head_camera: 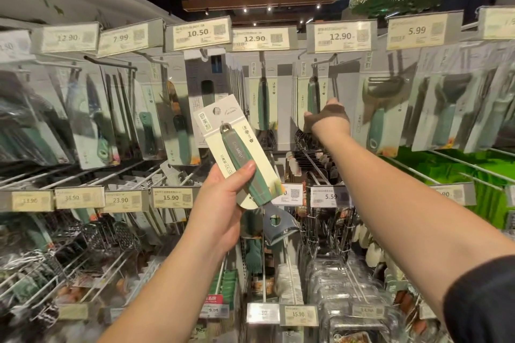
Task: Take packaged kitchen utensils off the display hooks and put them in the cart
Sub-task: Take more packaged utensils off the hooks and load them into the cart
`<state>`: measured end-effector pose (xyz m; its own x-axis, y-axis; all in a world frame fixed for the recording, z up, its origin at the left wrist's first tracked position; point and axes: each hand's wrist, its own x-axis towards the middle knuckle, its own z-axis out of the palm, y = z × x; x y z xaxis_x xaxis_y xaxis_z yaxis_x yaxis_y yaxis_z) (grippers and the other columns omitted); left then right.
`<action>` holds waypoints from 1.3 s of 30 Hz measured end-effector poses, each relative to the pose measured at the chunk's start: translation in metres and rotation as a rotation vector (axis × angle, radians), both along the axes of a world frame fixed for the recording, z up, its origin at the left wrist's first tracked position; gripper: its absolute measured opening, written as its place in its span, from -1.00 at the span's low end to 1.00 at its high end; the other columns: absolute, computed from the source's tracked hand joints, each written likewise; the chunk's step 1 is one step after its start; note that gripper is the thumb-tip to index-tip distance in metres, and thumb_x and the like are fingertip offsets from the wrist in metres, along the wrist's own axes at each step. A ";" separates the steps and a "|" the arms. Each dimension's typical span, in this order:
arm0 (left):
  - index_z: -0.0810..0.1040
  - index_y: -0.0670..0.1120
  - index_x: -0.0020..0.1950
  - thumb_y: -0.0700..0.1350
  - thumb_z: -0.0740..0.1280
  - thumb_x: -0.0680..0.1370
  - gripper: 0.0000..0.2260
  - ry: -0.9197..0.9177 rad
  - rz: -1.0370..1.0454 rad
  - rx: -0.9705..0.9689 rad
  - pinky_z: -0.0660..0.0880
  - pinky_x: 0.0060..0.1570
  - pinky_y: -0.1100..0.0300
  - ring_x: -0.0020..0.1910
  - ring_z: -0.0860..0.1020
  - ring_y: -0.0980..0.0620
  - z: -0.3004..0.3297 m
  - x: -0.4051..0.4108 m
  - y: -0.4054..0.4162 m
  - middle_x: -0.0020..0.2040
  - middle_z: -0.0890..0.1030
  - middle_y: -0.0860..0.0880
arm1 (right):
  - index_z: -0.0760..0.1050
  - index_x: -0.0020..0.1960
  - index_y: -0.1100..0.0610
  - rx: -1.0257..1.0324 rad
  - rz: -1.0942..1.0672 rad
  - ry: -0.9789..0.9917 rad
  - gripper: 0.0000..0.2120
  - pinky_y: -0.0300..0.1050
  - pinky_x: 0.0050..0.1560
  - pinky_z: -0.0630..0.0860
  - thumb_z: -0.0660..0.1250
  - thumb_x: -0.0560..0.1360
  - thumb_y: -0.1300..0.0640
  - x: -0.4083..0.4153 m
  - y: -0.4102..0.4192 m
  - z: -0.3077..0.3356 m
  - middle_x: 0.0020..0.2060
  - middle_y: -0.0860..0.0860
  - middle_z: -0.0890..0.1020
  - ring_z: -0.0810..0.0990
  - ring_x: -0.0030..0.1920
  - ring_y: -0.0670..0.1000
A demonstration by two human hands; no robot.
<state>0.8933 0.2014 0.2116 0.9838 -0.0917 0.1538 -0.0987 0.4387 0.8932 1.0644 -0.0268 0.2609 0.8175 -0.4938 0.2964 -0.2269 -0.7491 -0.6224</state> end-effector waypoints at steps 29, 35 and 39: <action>0.56 -0.03 0.28 -0.25 0.38 0.55 -0.68 0.005 -0.044 0.088 0.58 0.11 0.06 0.09 0.68 0.03 -0.005 0.005 -0.005 0.10 0.72 0.00 | 0.59 0.04 -0.11 0.475 0.528 -0.147 -0.84 -0.14 -0.12 0.59 0.26 0.61 -0.12 -0.168 0.039 -0.069 -0.17 -0.16 0.69 0.64 -0.19 -0.18; 0.55 -0.04 0.26 -0.24 0.39 0.56 -0.71 -0.024 -0.087 0.145 0.64 -0.19 0.12 -0.04 0.71 -0.01 0.006 0.013 -0.021 0.07 0.73 -0.04 | 0.62 0.09 -0.06 0.550 0.659 -0.103 -0.86 -0.23 -0.01 0.57 0.30 0.61 -0.03 -0.183 0.042 -0.077 -0.13 -0.16 0.70 0.66 -0.12 -0.19; 0.56 -0.04 0.26 -0.24 0.40 0.56 -0.71 -0.039 -0.107 0.193 0.62 -0.25 0.08 -0.11 0.70 0.01 0.017 0.020 -0.032 0.04 0.73 -0.06 | 0.60 0.09 -0.05 0.577 0.703 -0.152 -0.89 -0.37 -0.13 0.52 0.35 0.58 0.01 -0.176 0.043 -0.068 -0.14 -0.17 0.71 0.65 -0.16 -0.22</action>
<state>0.9130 0.1694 0.2284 0.9606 -0.2269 0.1607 -0.0967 0.2695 0.9581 0.8886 0.0160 0.1928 0.9579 -0.0030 0.2870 0.2773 -0.2481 -0.9282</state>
